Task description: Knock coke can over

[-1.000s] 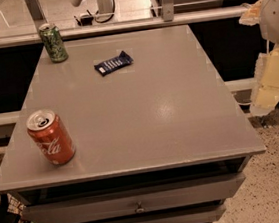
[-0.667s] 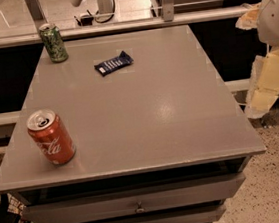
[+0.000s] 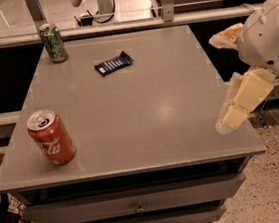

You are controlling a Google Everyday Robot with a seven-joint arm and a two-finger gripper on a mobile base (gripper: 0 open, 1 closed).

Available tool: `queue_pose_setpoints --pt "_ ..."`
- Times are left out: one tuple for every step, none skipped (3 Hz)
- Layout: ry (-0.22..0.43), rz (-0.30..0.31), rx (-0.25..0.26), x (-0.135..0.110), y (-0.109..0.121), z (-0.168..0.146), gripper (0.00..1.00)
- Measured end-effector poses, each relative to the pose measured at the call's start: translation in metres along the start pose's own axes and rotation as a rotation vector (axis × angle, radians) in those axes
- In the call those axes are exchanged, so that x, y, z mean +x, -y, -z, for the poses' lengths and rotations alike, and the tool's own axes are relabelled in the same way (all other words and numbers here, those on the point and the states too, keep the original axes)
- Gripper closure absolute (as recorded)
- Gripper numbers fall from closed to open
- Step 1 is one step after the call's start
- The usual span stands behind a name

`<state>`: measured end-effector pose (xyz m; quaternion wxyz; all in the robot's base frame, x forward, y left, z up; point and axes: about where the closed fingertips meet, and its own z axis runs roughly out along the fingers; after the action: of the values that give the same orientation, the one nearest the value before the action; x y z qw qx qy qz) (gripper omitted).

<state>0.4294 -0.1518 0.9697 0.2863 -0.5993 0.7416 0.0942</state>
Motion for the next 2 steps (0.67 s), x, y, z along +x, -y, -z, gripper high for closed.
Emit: queue_pose_setpoints --pt "0.183 0.003 -0.047 -0.027 -0.010 -0.028 0.00" --pt "0.349 -0.001 -0.091 -0.059 -0.013 -0.061 0.00"
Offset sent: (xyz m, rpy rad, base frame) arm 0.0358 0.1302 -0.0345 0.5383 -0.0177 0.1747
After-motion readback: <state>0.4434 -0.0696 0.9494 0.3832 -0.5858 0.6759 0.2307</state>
